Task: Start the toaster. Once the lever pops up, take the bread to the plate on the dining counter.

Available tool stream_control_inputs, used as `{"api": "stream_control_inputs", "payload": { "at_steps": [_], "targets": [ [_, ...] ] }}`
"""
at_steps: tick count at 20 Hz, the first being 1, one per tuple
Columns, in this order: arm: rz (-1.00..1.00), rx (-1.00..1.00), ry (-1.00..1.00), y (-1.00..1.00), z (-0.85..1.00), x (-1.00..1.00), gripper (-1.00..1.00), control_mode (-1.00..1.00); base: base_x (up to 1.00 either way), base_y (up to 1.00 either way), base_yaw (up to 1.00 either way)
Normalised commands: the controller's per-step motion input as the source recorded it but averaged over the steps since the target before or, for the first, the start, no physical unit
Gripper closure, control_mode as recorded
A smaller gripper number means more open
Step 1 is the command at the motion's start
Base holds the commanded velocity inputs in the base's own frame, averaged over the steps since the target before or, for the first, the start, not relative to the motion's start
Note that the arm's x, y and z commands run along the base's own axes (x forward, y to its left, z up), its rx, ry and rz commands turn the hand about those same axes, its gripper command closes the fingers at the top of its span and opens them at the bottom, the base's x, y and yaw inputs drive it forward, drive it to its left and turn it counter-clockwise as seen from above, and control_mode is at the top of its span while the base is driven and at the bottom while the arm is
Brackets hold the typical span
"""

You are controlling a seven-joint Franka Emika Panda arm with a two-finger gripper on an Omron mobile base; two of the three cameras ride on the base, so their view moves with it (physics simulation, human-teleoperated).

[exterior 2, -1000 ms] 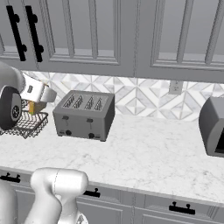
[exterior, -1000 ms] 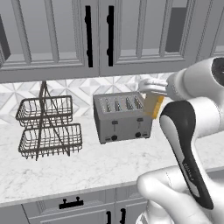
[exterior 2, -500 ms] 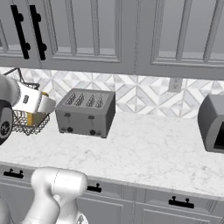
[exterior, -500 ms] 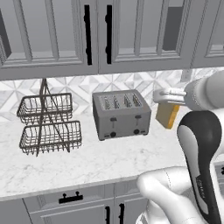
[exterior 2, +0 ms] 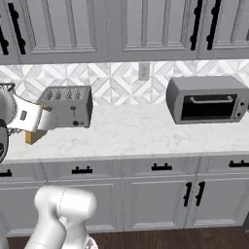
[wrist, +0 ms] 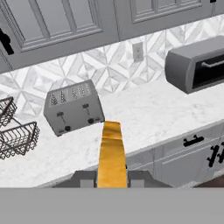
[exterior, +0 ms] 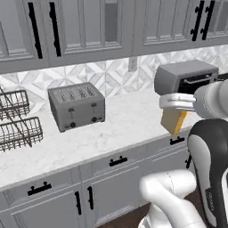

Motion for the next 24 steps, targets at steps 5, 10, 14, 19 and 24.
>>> {"api": "stream_control_inputs", "payload": {
  "at_steps": [5, 10, 14, 19, 24],
  "targets": [
    [0.00, 0.00, 0.00, 0.00, 0.00, 0.00, 1.00, 1.00, 0.00, -0.37, -0.87],
    [0.00, 0.00, 0.00, 0.00, 0.00, 0.00, 1.00, 1.00, 0.00, -0.49, -0.84],
    [0.00, 0.00, 0.00, 0.00, 0.00, 0.00, 1.00, 1.00, 0.00, -0.72, -0.79],
    [0.00, 0.00, 0.00, 0.00, 0.00, 0.00, 1.00, 1.00, 0.00, -0.89, -0.73],
    [0.00, 0.00, 0.00, 0.00, 0.00, 0.00, 1.00, 1.00, 0.09, -0.94, -0.64]
  ]
}}
